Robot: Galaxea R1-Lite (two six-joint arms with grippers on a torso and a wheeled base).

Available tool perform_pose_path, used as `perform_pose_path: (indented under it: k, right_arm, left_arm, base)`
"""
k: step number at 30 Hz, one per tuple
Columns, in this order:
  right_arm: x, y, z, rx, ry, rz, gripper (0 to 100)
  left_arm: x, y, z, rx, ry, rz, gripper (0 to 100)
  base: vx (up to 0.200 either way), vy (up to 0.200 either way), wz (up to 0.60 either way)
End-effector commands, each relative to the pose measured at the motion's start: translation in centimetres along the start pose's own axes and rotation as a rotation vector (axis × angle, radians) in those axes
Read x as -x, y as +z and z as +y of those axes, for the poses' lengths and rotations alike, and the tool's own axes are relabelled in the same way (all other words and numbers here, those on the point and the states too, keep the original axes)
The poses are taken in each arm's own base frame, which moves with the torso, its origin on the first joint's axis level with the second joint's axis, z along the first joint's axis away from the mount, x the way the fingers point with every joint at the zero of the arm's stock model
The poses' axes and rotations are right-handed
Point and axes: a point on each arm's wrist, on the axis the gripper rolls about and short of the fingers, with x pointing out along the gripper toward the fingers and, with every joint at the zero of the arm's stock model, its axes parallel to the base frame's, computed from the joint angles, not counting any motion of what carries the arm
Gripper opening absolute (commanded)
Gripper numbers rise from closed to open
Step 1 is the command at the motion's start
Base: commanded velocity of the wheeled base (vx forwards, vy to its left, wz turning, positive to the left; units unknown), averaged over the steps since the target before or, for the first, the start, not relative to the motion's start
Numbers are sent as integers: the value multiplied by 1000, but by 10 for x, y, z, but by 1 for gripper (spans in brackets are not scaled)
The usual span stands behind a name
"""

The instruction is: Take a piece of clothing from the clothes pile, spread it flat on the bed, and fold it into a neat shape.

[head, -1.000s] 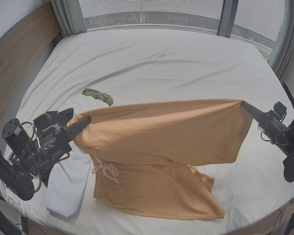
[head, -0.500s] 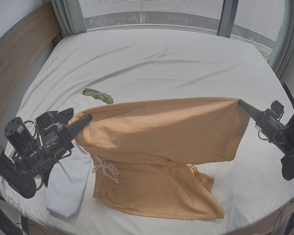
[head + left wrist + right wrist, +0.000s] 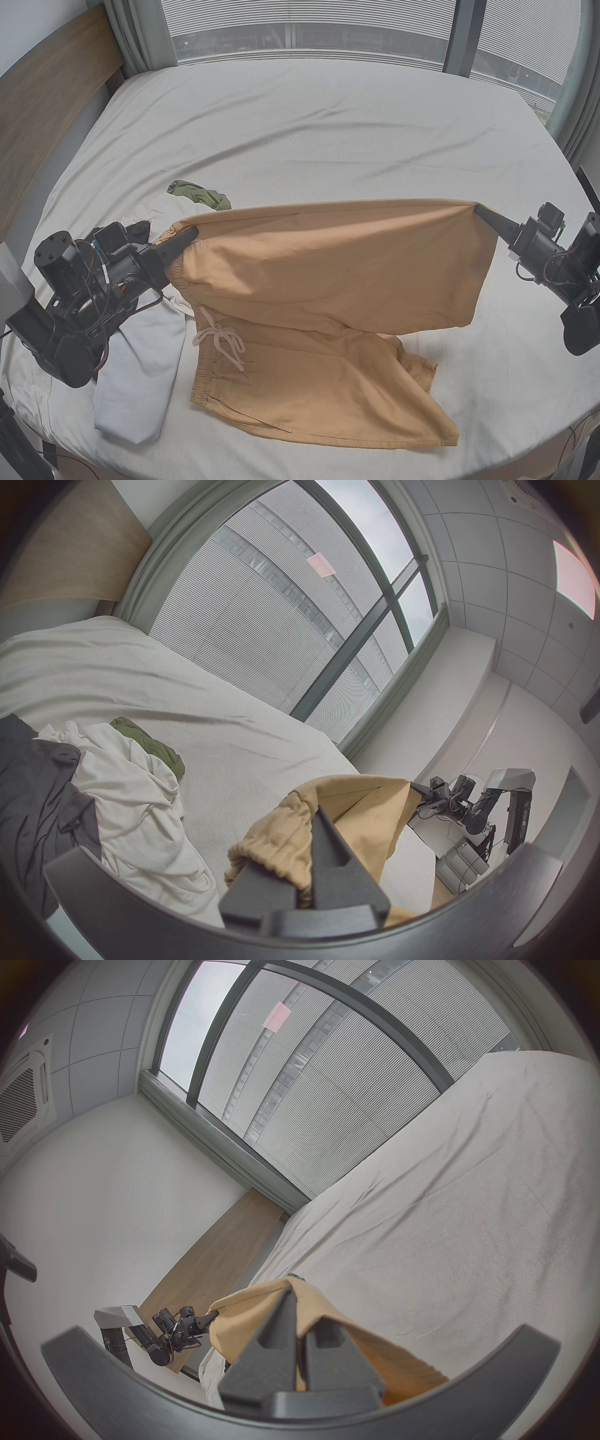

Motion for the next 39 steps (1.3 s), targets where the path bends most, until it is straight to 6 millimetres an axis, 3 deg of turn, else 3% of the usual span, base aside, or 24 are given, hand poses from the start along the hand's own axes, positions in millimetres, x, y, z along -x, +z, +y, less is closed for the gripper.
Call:
perform_pose_path:
  k: [1,18,28,39]
  right_arm:
    - [-8,-5,-14,-16,-16,15,0]
    - [-42,-13,-54,-27,-19,21,0]
    - [-61,-7,-68,-54,2,-3,0]
    - [-71,-12,-83,-63,-8,3,0]
  left_arm:
    - [-12,-9,13,9,15,8,0]
    - [-50,-26,47,7,69,-37,0]
    - [-72,-35,66,18,95,-81,0]
    - [-80,-37,75,64,110,-110,0]
  base:
    - [0,0,0]
    - [0,0,0]
    - [0,0,0]
    - [0,0,0]
